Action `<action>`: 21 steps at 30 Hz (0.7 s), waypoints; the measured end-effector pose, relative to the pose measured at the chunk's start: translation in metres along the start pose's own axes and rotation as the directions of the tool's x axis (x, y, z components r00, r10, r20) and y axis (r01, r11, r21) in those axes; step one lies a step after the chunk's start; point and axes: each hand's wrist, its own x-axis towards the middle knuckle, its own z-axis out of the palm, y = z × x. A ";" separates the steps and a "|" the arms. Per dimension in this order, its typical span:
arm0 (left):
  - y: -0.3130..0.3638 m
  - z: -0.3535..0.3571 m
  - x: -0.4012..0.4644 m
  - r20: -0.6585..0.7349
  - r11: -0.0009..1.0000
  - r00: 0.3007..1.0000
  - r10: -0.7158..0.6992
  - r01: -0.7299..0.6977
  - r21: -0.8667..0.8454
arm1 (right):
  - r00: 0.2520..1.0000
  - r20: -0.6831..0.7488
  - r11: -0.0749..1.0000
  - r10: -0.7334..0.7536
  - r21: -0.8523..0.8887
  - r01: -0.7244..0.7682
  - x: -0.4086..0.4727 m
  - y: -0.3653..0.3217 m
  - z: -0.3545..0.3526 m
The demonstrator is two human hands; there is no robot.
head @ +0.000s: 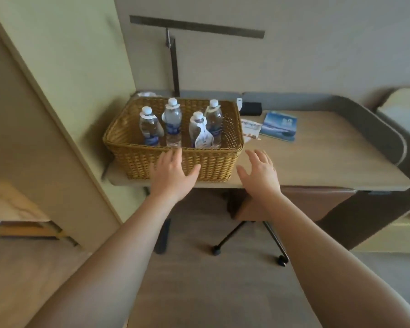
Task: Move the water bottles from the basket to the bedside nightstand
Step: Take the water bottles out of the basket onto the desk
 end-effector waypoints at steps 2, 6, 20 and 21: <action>-0.005 -0.007 0.016 -0.047 0.999 0.998 -0.032 0.032 0.004 | 0.999 -0.020 0.998 -0.039 0.042 0.040 0.027 -0.010 0.000; -0.021 -0.019 0.047 -0.095 0.996 0.991 -0.094 0.094 -0.004 | 0.995 -0.031 0.990 -0.094 0.099 0.096 0.072 -0.034 0.014; -0.121 0.008 0.198 -0.054 0.942 0.982 -0.183 0.159 -0.297 | 0.993 0.074 0.975 -0.090 0.210 0.073 0.201 -0.081 0.099; -0.124 0.011 0.207 -0.024 0.929 0.980 -0.197 0.179 -0.324 | 0.993 0.083 0.972 -0.080 0.226 0.059 0.204 -0.080 0.102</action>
